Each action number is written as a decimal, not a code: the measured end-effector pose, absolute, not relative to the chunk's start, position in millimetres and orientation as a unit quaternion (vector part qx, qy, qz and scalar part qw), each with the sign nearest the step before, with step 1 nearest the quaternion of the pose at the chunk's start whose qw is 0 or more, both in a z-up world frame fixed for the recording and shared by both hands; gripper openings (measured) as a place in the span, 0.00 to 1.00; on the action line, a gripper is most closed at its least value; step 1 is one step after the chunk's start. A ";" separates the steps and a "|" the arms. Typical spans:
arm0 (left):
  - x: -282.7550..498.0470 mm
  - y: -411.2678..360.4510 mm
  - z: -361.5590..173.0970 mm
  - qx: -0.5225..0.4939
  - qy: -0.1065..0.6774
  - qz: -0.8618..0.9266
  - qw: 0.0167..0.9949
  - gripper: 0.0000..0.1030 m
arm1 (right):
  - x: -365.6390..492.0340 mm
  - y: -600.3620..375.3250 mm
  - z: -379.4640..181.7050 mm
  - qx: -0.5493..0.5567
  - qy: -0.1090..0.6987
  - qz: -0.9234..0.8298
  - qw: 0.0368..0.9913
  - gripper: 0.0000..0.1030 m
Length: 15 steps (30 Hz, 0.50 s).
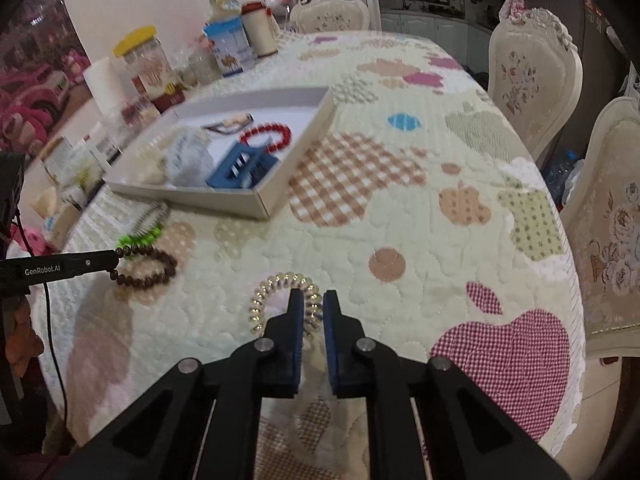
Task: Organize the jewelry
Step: 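Carry the gold coil and brown bead bracelet into the tray and open both tools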
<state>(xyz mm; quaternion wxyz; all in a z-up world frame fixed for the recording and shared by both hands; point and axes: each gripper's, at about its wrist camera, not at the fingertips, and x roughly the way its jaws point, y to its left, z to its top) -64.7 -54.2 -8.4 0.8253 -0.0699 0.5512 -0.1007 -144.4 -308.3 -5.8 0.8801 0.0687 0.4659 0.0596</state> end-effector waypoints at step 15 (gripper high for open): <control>-48.2 -35.1 85.3 -0.044 0.471 -0.082 0.877 0.07 | -132.8 -286.8 51.4 0.073 0.417 0.109 0.900 0.09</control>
